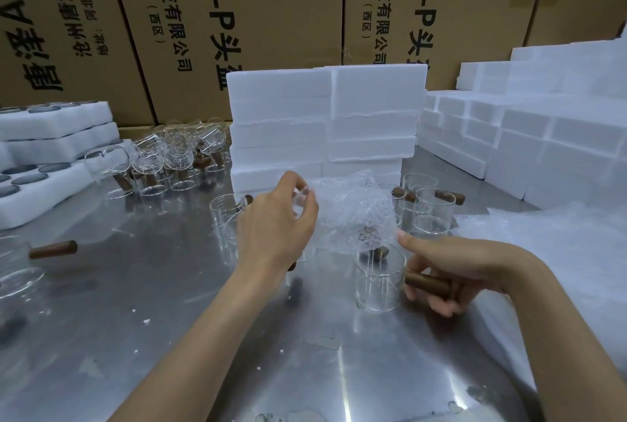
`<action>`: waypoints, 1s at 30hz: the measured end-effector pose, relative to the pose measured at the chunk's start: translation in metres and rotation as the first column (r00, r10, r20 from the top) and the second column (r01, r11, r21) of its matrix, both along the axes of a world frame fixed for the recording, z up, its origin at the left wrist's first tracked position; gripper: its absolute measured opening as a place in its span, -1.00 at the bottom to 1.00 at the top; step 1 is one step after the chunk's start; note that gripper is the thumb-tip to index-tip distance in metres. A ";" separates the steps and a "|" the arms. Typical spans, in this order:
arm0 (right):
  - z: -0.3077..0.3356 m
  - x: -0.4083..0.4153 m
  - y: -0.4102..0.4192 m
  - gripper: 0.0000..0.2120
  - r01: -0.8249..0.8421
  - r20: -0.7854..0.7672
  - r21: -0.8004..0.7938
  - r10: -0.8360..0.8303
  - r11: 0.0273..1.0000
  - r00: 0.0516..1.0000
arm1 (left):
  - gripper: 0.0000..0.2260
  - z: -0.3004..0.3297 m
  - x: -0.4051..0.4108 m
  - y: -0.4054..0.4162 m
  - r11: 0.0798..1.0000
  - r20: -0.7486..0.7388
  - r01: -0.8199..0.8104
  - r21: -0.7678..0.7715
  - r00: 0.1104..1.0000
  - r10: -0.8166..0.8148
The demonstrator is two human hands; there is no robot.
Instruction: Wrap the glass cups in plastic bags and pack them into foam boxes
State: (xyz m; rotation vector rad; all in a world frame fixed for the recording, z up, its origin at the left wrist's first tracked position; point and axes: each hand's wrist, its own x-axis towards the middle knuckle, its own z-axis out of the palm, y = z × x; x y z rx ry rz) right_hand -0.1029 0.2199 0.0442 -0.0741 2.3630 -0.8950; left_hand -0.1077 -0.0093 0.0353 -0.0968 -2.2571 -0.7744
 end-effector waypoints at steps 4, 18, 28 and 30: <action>0.001 0.000 -0.001 -0.51 0.047 -0.152 -0.132 -0.067 0.990 0.986 | -0.90 0.001 -0.001 -0.001 0.998 0.005 -0.005 0.064 1.000 0.005; 0.017 0.011 -0.024 -0.66 -0.115 -0.279 -0.776 -0.174 0.621 0.944 | -0.76 0.000 0.002 0.005 0.991 -0.057 0.093 0.099 0.995 -0.087; 0.006 0.002 -0.039 -0.69 0.000 -0.563 -0.686 -0.531 0.728 0.633 | -0.49 -0.005 -0.002 0.007 0.926 -0.011 0.360 0.115 0.933 -0.361; 0.004 0.002 -0.040 -0.69 0.033 -0.570 -0.695 -0.578 0.718 0.584 | -0.41 -0.007 -0.001 0.009 0.910 0.002 0.406 0.079 0.913 -0.408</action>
